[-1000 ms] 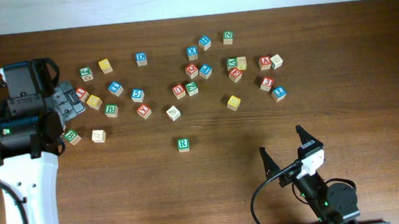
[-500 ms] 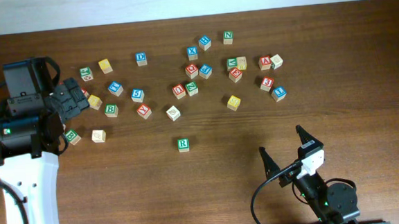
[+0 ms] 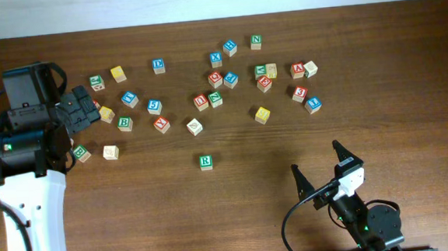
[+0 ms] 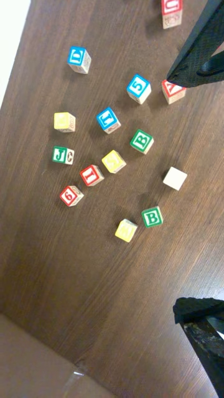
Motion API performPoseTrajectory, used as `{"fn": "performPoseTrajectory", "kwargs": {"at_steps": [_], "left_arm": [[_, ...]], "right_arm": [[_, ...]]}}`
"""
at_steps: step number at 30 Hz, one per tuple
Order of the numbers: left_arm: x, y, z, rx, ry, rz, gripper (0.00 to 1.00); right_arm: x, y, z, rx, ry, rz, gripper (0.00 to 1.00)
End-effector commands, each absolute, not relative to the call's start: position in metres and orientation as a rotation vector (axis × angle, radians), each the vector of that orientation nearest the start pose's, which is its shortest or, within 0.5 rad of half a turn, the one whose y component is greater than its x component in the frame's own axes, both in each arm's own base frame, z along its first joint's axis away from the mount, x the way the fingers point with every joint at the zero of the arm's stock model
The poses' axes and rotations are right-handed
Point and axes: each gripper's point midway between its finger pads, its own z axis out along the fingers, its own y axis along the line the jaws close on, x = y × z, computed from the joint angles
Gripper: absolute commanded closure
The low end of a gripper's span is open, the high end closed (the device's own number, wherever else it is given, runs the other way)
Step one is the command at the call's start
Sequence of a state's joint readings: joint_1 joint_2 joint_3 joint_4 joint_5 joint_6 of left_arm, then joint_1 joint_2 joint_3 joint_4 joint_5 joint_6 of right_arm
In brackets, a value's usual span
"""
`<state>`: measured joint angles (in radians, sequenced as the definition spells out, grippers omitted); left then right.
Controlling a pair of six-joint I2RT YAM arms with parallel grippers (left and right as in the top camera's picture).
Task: Spell out RSS
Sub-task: 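Move the left gripper left and grasp a yellow S block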
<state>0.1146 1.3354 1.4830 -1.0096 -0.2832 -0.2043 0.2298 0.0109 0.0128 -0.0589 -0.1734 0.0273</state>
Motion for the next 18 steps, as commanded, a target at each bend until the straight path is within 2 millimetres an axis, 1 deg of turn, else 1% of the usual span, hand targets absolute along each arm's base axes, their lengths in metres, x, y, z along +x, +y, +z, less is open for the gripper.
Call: {"fn": "performPoseTrajectory", "kwargs": {"at_steps": [1, 2, 4, 5, 6, 8, 11, 12, 14, 16, 18], "left_arm": [[0.342, 0.088, 0.279, -0.38, 2.398, 0.346, 0.01], [0.346, 0.089, 0.274, -0.286, 2.425, 0.381, 0.01], [0.36, 0.094, 0.248, -0.094, 2.524, 0.437, 0.0], [0.368, 0.094, 0.226, 0.034, 2.593, 0.414, 0.0], [0.374, 0.093, 0.208, 0.122, 2.644, 0.373, 0.0], [0.381, 0.093, 0.173, 0.226, 2.729, 0.293, 0.0], [0.389, 0.096, 0.125, 0.422, 2.829, 0.273, 0.0], [0.391, 0.097, 0.114, 0.486, 2.845, 0.276, 0.0], [0.395, 0.103, 0.096, 0.524, 2.876, 0.303, 0.0], [0.401, 0.104, 0.079, 0.561, 2.887, 0.294, 0.0], [0.414, 0.106, 0.063, 0.584, 2.869, 0.295, 0.0]], "right_arm": [[0.231, 0.084, 0.16, -0.288, 1.616, 0.344, 0.02], [0.231, 0.084, 0.16, -0.288, 1.616, 0.344, 0.02], [0.231, 0.084, 0.16, -0.288, 1.616, 0.344, 0.02], [0.231, 0.084, 0.16, -0.288, 1.616, 0.344, 0.02], [0.231, 0.084, 0.16, -0.288, 1.616, 0.344, 0.02], [0.231, 0.084, 0.16, -0.288, 1.616, 0.344, 0.02], [0.231, 0.084, 0.16, -0.288, 1.616, 0.344, 0.02], [0.231, 0.084, 0.16, -0.288, 1.616, 0.344, 0.02], [0.231, 0.084, 0.16, -0.288, 1.616, 0.344, 0.02], [0.231, 0.084, 0.16, -0.288, 1.616, 0.344, 0.02], [0.231, 0.084, 0.16, -0.288, 1.616, 0.344, 0.02]]}}
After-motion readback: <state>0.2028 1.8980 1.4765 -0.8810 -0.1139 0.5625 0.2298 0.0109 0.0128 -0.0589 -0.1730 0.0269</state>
